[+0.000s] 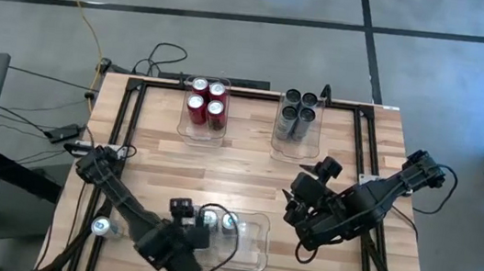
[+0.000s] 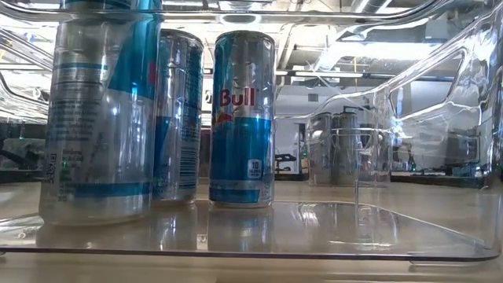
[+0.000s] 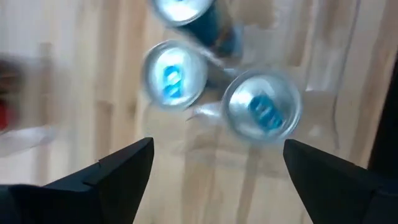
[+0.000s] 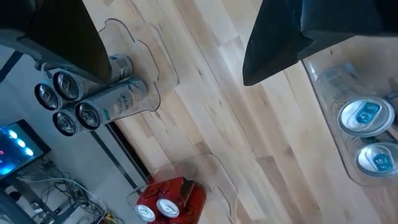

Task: Sort soda cans
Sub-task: Put the blue soda can into the bottom center transparent bin

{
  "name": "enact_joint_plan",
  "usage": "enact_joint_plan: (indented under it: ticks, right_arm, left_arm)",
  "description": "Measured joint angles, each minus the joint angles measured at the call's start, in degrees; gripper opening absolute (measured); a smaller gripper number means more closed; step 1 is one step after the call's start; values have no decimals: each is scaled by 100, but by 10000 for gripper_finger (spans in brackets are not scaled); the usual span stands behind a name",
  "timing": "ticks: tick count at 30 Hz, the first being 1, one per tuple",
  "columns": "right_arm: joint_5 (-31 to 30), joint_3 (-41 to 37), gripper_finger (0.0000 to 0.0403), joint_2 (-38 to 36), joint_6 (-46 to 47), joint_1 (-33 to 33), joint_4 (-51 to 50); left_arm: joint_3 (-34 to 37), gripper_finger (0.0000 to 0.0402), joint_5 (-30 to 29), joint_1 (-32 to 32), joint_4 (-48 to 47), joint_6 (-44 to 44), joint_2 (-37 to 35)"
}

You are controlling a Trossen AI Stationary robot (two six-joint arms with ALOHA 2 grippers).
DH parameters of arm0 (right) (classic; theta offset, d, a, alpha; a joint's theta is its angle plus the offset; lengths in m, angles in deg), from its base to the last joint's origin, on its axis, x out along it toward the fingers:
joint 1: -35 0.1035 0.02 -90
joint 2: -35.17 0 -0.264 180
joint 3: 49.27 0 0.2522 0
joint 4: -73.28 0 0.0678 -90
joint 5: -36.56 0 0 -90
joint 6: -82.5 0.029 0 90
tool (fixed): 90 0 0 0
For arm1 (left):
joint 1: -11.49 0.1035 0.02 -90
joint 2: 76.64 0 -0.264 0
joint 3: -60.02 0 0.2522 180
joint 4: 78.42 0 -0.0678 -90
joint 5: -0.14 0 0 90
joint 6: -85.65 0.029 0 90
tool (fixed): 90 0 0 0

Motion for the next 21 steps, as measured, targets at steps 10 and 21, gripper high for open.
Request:
enact_joint_plan:
  ticks: [10, 21]
  right_arm:
    - [49, -527, 382, 7, 353, -27, 137]
    - [-292, -1069, 382, 1, 777, 257, 537]
  left_arm:
    - [-161, 355, -408, -860, -70, -1041, -426]
    - [326, 355, -365, -1660, -77, -2029, -743]
